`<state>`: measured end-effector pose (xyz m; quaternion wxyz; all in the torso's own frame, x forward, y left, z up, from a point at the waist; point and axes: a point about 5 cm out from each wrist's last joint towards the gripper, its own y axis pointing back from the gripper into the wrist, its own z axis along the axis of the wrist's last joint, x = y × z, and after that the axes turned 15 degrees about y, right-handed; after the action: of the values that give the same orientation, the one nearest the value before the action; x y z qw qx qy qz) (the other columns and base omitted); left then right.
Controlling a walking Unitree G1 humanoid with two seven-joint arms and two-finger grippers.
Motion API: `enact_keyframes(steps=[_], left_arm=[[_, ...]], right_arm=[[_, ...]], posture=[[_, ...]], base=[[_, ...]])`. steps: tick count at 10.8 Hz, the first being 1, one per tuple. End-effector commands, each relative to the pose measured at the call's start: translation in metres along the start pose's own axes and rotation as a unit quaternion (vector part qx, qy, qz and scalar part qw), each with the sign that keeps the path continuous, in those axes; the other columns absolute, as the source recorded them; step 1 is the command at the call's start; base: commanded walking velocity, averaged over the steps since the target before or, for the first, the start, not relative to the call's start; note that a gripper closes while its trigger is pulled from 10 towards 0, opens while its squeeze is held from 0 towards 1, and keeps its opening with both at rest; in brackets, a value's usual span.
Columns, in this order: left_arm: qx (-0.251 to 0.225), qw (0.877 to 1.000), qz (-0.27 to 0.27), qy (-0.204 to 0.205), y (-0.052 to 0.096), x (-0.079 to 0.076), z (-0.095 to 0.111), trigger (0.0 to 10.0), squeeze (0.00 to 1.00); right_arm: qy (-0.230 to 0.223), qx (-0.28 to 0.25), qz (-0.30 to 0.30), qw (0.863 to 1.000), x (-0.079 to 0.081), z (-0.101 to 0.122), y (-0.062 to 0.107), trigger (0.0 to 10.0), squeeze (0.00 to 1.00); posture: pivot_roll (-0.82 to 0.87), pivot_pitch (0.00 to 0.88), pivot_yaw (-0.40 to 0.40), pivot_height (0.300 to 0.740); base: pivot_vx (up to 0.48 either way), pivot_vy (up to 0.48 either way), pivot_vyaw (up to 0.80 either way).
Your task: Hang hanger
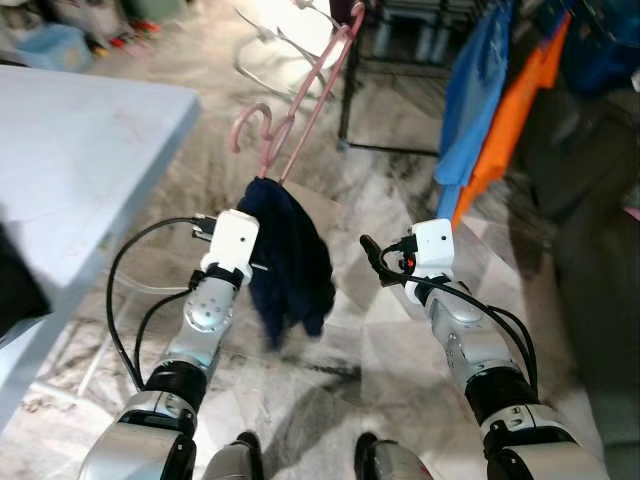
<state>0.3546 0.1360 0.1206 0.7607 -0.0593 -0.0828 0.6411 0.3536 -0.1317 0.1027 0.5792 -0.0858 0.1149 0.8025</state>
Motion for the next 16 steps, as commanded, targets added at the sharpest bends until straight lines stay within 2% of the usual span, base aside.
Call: enact_keyframes(steps=[1, 4, 6, 7, 8, 11, 12, 13, 14, 16], left_arm=[[-0.027, 1.000, 0.002, 0.006, -0.004, 0.001, 0.010, 0.0, 0.00], [-0.044, 0.999, 0.015, 0.004, -0.007, 0.002, 0.017, 0.0, 0.00], [-0.033, 0.999, 0.012, 0.006, -0.004, -0.002, 0.011, 0.0, 0.00], [-0.031, 0.999, -0.007, 0.010, -0.003, -0.007, 0.010, 0.0, 0.00], [-0.055, 0.997, -0.047, 0.015, -0.004, -0.014, 0.019, 0.0, 0.00], [-0.058, 0.997, -0.054, 0.015, -0.004, -0.015, 0.021, 0.0, 0.00], [-0.111, 0.985, -0.131, -0.012, -0.005, -0.021, 0.044, 0.0, 0.00], [-0.143, 0.974, -0.177, -0.022, -0.005, -0.030, 0.059, 0.0, 0.00], [-0.153, 0.970, -0.190, -0.010, -0.005, -0.038, 0.065, 0.0, 0.00], [-0.175, 0.961, -0.212, 0.008, -0.004, -0.049, 0.077, 0.0, 0.00]], right_arm=[[-0.011, 0.014, -0.002, 1.000, 0.004, -0.013, 0.005, 10.0, 1.00], [-0.021, 0.018, -0.019, 0.999, 0.006, -0.018, 0.009, 10.0, 1.00], [-0.025, 0.020, -0.026, 0.999, 0.009, -0.024, 0.013, 10.0, 1.00], [-0.029, 0.017, -0.023, 0.999, 0.009, -0.024, 0.015, 10.0, 1.00], [-0.024, 0.006, -0.017, 1.000, 0.001, -0.018, 0.014, 10.0, 1.00], [-0.022, 0.004, -0.016, 1.000, 0.000, -0.017, 0.014, 10.0, 1.00], [-0.042, -0.006, 0.006, 0.999, -0.021, -0.003, 0.007, 10.0, 0.00], [-0.055, -0.011, 0.030, 0.998, -0.024, 0.003, 0.004, 10.0, 0.00], [-0.060, -0.009, 0.049, 0.997, -0.013, 0.000, 0.004, 10.0, 0.00], [-0.071, 0.005, 0.070, 0.995, -0.001, -0.004, 0.002, 10.0, 0.00]], posture=[[-0.15, 0.116, 0.018, 0.740], [-0.16, 0.138, 0.051, 0.740], [-0.17, 0.149, 0.054, 0.740], [-0.17, 0.157, 0.048, 0.740], [-0.17, 0.172, 0.043, 0.740], [-0.17, 0.172, 0.043, 0.740], [-0.16, 0.212, 0.047, 0.740], [-0.16, 0.213, 0.047, 0.740], [-0.16, 0.213, 0.046, 0.740], [-0.17, 0.216, 0.045, 0.740]], base=[[0.000, 0.000, 0.00], [0.000, 0.000, 0.00], [0.000, 0.000, 0.00], [0.000, 0.000, 0.00], [0.000, 0.000, 0.00], [0.000, 0.000, 0.00], [0.000, 0.000, 0.00], [0.000, 0.000, 0.00], [0.000, 0.000, 0.00], [0.000, 0.000, 0.00]])
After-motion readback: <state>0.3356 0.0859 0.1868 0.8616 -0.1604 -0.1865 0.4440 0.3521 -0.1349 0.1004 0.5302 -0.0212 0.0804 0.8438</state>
